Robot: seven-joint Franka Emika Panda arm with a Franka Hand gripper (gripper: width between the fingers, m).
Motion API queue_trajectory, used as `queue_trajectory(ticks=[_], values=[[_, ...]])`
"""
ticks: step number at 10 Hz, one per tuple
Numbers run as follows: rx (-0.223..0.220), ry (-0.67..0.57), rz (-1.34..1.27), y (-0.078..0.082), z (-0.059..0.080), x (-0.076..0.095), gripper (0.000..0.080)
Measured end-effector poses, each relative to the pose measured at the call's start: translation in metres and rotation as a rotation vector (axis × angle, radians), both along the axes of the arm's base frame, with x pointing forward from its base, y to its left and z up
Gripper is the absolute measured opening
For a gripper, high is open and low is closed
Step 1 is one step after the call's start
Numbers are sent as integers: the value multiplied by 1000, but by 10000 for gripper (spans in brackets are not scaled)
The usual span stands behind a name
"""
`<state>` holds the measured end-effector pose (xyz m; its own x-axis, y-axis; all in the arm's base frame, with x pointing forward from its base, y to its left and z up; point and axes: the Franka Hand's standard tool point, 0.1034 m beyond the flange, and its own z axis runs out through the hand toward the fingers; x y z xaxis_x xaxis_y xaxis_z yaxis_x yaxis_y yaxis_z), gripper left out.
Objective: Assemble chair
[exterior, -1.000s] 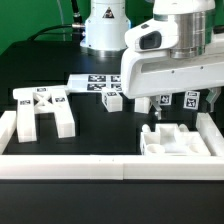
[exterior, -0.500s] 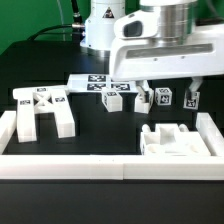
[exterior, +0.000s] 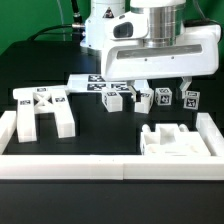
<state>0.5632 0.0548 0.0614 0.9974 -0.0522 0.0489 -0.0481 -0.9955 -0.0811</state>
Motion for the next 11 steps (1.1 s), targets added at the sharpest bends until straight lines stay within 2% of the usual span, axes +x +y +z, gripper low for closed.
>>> queue_trajectory(ticks=[1,3,4,8,10,11], values=[[-2,1,-16,-5,0,-2,648],[-1,20,-99,-10,-3,-33,648],[-1,36,-121,-11,-5,-40,648],[3,95,-122,-12,-7,-45,648],[12,249,-109,-15,-7,-53,648],[12,297,-128,-21,-11,-60,648]])
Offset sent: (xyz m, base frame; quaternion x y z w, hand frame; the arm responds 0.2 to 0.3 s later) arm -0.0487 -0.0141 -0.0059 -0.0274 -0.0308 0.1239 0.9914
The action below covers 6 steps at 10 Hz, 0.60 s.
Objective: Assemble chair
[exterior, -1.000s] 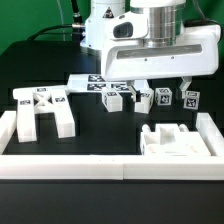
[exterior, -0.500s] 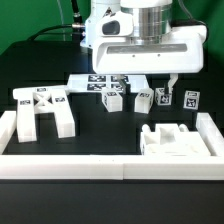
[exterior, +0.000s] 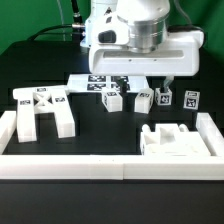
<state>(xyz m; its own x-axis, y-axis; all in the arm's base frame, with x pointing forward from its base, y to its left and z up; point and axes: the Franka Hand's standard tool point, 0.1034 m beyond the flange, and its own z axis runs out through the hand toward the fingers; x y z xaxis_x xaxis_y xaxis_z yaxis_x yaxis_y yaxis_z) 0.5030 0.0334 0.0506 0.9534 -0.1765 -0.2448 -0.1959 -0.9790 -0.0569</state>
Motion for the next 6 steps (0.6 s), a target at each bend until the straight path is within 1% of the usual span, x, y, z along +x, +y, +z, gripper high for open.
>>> queue_trajectory(ticks=[1,2,3,4,5,6], values=[[0,63,-25,-5,-4,-12,648],[9,134,-19,-5,-4,-18,648],[17,189,-14,-6,-5,-18,648],[34,296,-5,-7,-5,-22,648],[39,326,-3,-7,-7,-16,648],[60,405,20,-8,-4,-19,648]])
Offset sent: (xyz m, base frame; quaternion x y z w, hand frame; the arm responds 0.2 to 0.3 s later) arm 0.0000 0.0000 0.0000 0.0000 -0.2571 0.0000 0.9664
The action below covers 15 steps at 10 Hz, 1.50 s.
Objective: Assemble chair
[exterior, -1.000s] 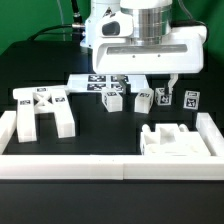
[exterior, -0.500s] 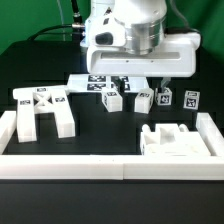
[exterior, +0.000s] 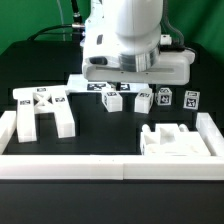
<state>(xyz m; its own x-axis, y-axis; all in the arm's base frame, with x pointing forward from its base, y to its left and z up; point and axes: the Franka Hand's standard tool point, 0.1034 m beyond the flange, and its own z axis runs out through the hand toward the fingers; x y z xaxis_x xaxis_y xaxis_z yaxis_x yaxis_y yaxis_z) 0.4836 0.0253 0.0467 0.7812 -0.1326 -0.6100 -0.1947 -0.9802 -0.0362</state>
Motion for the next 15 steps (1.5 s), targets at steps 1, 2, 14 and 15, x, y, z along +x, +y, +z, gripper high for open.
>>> queue_trajectory(ticks=[1,2,14,15], values=[[15,43,8,-2,1,7,648],[23,108,12,0,1,6,648],[30,183,45,18,-20,0,648],[29,185,49,20,-21,-1,648]])
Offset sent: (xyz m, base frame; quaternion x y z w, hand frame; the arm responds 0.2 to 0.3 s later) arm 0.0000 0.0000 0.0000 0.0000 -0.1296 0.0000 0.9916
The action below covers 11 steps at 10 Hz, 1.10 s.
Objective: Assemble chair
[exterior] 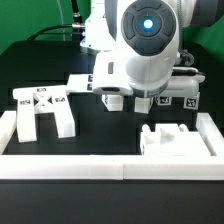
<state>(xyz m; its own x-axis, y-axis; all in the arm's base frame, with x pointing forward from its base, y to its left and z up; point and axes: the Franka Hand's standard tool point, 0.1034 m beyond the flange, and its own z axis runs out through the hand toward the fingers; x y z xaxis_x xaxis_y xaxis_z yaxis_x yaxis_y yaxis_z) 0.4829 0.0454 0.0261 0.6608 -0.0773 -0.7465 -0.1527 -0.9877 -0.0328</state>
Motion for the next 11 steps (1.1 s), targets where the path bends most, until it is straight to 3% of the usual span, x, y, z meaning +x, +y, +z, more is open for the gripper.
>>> queue_trajectory(ticks=[8,11], values=[[3,-4,4,1,2,3,648],[0,-16,7,4,-7,1,648]])
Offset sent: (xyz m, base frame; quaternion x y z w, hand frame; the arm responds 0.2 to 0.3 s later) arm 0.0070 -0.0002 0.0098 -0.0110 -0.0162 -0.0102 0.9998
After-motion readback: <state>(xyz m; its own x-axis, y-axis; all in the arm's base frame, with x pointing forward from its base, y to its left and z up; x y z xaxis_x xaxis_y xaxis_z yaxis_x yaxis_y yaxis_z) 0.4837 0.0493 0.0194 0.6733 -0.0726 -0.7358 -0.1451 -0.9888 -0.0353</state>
